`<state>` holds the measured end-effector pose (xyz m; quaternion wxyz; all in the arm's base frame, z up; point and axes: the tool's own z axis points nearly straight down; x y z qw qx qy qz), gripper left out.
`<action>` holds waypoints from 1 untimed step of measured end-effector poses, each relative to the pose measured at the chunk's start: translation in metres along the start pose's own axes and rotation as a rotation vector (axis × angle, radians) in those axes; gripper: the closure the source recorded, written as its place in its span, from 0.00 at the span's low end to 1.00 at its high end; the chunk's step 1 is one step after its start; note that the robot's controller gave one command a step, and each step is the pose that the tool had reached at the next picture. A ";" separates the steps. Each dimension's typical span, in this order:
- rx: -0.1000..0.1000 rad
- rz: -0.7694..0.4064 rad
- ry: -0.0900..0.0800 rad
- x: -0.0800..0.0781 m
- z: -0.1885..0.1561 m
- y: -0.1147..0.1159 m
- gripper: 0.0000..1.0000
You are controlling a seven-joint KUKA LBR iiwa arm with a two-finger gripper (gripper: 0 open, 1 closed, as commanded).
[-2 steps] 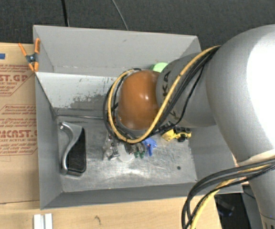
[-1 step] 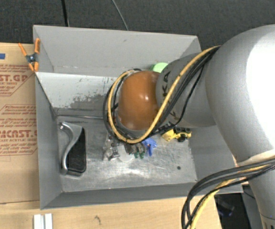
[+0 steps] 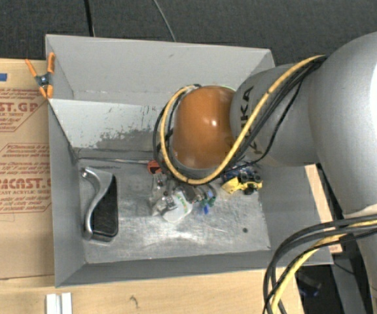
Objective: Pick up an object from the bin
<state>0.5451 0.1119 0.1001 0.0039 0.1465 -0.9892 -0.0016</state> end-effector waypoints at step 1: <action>0.008 -0.211 -0.009 0.002 -0.021 -0.002 1.00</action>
Offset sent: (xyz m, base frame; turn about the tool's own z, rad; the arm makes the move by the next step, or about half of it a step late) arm -0.0138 0.0371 0.0379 -0.7504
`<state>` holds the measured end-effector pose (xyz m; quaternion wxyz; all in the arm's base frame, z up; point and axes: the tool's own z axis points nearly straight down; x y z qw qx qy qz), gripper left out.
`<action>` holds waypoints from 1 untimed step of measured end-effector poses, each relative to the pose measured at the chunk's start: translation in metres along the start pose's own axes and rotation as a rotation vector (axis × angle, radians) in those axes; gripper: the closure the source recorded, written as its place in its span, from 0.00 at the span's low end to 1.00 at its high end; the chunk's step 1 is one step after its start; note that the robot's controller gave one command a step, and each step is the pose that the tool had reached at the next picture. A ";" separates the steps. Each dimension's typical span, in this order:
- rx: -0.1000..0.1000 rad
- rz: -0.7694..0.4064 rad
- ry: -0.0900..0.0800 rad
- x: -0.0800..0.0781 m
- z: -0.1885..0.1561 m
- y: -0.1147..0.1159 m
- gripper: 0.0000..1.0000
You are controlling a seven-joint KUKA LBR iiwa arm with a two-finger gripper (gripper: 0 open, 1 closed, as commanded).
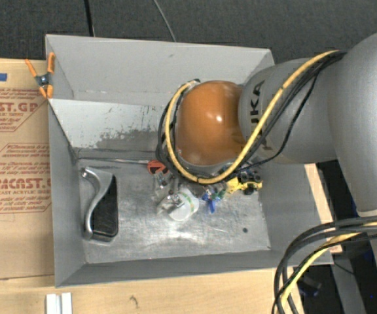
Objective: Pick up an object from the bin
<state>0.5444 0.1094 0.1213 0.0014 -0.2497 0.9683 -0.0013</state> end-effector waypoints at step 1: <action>-0.003 -0.270 0.000 -0.006 -0.011 0.030 0.00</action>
Offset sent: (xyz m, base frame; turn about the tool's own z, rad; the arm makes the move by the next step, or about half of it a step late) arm 0.0000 0.0000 0.0000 0.0000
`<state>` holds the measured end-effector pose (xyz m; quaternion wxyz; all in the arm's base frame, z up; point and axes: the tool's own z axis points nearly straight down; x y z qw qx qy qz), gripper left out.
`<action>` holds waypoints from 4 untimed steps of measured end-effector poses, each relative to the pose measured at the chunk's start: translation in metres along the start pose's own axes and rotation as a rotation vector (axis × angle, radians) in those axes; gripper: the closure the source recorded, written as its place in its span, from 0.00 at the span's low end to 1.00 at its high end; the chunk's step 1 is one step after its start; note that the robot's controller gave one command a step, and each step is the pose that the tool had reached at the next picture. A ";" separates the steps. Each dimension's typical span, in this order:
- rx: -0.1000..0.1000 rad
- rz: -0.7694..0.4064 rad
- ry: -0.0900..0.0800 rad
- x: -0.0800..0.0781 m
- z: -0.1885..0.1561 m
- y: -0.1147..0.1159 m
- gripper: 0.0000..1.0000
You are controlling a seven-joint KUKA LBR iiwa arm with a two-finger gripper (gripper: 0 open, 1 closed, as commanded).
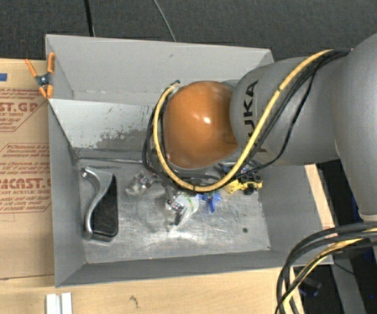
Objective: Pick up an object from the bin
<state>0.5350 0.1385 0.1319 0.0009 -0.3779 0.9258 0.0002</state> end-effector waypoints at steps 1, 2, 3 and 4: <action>-0.001 -0.259 -0.001 -0.004 -0.004 0.008 0.00; -0.007 -0.246 0.004 0.000 -0.049 -0.008 0.00; 0.010 -0.290 -0.013 0.012 -0.042 -0.028 0.00; 0.001 -0.302 -0.003 0.033 0.024 -0.034 0.00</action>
Offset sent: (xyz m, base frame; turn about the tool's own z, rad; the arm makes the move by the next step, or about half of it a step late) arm 0.0290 -0.0436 0.1538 -0.1919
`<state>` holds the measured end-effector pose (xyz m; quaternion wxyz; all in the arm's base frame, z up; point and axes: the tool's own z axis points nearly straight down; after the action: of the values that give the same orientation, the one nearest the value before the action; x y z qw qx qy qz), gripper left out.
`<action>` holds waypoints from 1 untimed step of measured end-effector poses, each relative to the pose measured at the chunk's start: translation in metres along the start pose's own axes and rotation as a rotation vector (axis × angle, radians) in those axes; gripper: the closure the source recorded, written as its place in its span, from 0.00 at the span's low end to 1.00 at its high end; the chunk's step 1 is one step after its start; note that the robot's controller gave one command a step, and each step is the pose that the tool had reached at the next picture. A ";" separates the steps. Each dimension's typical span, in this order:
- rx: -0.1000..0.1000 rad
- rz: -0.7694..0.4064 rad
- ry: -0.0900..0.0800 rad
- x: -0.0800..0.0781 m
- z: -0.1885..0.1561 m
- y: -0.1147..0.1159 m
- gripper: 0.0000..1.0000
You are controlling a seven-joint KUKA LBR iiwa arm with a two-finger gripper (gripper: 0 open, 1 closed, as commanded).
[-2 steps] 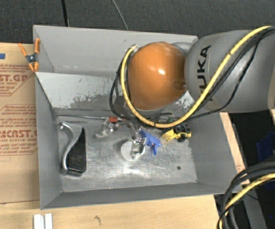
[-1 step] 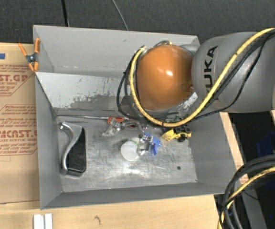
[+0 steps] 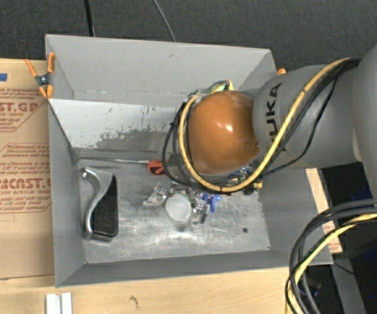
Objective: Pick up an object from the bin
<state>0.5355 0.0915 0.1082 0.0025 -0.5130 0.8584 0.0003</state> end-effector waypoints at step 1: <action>-0.013 -0.115 0.006 0.026 0.012 -0.029 0.00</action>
Offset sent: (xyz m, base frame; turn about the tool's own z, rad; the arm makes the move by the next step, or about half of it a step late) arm 0.0357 -0.0586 -0.0382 -0.2079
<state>0.5490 0.0548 0.0957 -0.0035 -0.5615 0.8275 0.0042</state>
